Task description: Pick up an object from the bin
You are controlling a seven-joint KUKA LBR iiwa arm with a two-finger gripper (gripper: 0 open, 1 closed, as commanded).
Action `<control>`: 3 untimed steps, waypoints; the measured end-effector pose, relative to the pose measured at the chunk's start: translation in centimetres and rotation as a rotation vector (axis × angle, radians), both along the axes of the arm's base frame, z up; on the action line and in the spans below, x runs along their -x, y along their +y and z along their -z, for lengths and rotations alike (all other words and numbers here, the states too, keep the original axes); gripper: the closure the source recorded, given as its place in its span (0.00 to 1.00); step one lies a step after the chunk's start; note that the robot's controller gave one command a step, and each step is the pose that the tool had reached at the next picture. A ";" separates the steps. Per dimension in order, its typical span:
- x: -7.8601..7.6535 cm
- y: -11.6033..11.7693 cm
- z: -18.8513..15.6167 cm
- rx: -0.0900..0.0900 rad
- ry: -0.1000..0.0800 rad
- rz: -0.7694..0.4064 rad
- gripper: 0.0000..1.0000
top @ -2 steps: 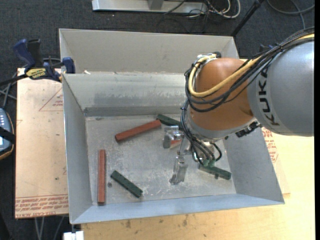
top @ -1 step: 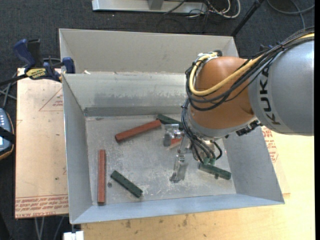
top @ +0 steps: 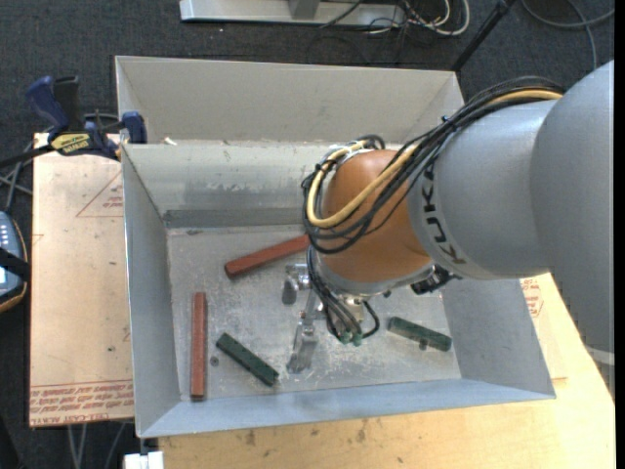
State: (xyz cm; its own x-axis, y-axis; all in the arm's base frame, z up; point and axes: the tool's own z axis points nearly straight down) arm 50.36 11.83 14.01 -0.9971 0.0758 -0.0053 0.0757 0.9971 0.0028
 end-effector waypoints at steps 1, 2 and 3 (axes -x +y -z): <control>0.9 2.0 0.7 0.003 0.010 -0.106 0.00; 1.0 5.4 0.2 0.000 0.004 -0.100 0.00; 1.5 6.1 5.8 0.000 0.003 -0.006 0.00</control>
Offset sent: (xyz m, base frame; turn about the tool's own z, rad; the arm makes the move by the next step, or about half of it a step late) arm -0.0099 0.0512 -0.0019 -0.0956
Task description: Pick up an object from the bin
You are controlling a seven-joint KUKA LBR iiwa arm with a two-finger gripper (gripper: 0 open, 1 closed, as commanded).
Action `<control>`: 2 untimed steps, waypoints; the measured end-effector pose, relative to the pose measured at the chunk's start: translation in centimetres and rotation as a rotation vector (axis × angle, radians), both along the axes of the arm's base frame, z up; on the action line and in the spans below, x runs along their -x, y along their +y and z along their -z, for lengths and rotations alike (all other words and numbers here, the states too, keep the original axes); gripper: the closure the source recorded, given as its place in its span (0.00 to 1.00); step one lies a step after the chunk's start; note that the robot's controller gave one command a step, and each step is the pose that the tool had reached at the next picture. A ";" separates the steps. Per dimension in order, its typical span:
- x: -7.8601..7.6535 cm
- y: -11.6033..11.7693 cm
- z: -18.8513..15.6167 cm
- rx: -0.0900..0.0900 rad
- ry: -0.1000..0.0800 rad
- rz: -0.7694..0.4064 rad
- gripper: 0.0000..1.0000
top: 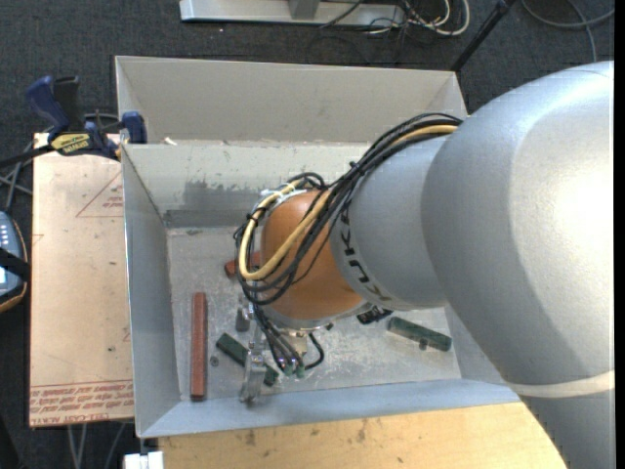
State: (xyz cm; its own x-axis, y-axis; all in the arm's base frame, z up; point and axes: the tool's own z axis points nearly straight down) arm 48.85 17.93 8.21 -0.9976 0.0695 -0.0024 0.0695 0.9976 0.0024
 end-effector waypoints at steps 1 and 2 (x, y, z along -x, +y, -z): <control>0.2 0.1 1.2 0.000 0.002 0.186 1.00; 0.2 0.1 1.2 0.000 0.002 0.186 1.00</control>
Offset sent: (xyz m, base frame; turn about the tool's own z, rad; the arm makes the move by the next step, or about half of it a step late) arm 0.0000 0.0000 0.0000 0.0000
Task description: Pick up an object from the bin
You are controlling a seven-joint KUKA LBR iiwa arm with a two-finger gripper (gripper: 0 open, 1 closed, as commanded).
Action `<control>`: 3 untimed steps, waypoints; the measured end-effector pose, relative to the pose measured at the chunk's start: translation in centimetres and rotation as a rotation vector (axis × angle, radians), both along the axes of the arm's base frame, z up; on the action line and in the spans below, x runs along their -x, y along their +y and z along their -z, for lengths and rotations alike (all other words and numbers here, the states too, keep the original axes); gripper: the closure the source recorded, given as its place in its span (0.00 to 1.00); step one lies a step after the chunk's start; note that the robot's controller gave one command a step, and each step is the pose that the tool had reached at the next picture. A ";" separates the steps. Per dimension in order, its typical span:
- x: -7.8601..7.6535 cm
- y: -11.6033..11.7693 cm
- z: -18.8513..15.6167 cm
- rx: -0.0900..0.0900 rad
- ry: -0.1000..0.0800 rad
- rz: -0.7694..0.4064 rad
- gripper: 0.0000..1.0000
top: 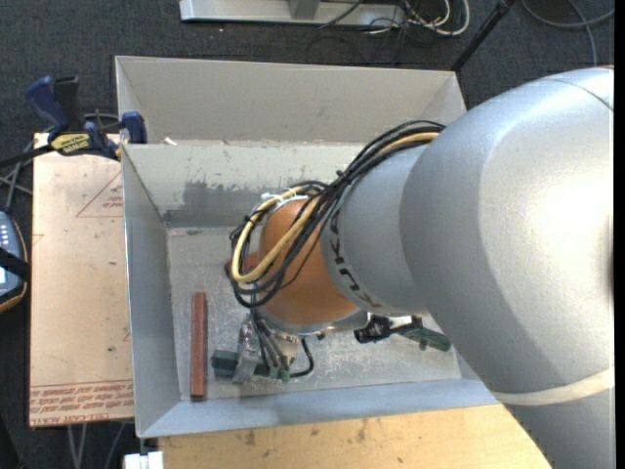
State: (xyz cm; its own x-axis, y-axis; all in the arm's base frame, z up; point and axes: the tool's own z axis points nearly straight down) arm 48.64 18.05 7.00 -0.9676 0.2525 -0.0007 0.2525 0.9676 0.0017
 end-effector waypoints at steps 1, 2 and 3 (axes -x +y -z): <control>0.1 0.0 -0.3 0.001 0.003 0.000 1.00; 0.2 -0.1 -1.4 0.003 0.008 0.000 1.00; 0.2 -0.1 -3.4 0.002 0.007 -0.001 1.00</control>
Offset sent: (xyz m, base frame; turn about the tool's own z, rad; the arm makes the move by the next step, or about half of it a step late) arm 0.0001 0.0000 0.0649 0.0000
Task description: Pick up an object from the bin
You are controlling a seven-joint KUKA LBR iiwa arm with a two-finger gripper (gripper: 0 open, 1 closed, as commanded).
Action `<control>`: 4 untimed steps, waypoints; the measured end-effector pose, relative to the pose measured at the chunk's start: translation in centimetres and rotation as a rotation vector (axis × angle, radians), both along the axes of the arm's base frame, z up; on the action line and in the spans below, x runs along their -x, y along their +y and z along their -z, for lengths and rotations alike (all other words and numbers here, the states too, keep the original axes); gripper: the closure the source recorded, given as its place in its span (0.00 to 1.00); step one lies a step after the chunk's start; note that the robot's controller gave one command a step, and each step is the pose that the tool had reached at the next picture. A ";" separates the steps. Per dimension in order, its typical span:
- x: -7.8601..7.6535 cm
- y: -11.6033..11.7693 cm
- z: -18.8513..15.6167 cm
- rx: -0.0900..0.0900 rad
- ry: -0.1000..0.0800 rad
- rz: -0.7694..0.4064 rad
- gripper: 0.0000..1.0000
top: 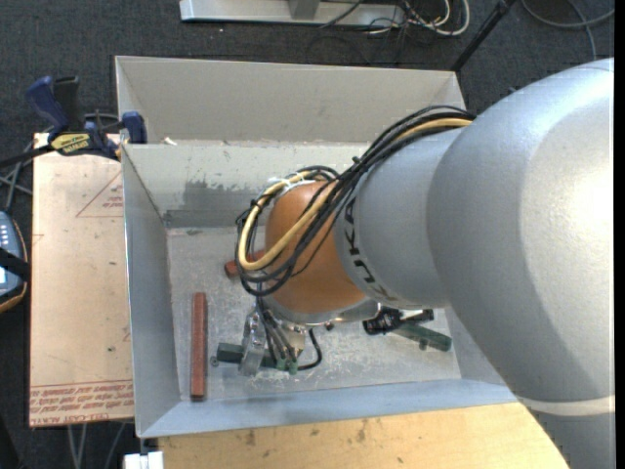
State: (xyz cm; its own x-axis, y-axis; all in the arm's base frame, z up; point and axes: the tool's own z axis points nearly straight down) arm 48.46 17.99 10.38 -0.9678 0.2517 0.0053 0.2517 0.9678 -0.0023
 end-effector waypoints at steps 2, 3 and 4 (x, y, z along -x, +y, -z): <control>0.0 0.0 -2.3 -0.001 -0.003 -0.001 1.00; 0.1 0.0 -4.2 0.001 0.003 -0.002 1.00; 0.0 0.0 -6.3 0.000 -0.003 -0.002 1.00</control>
Offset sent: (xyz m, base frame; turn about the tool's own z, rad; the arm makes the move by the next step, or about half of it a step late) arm -0.0001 0.0000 0.0937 0.0000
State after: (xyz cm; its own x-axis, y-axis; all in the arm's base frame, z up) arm 48.48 18.00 16.64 -0.9683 0.2499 0.0028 0.2499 0.9683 -0.0013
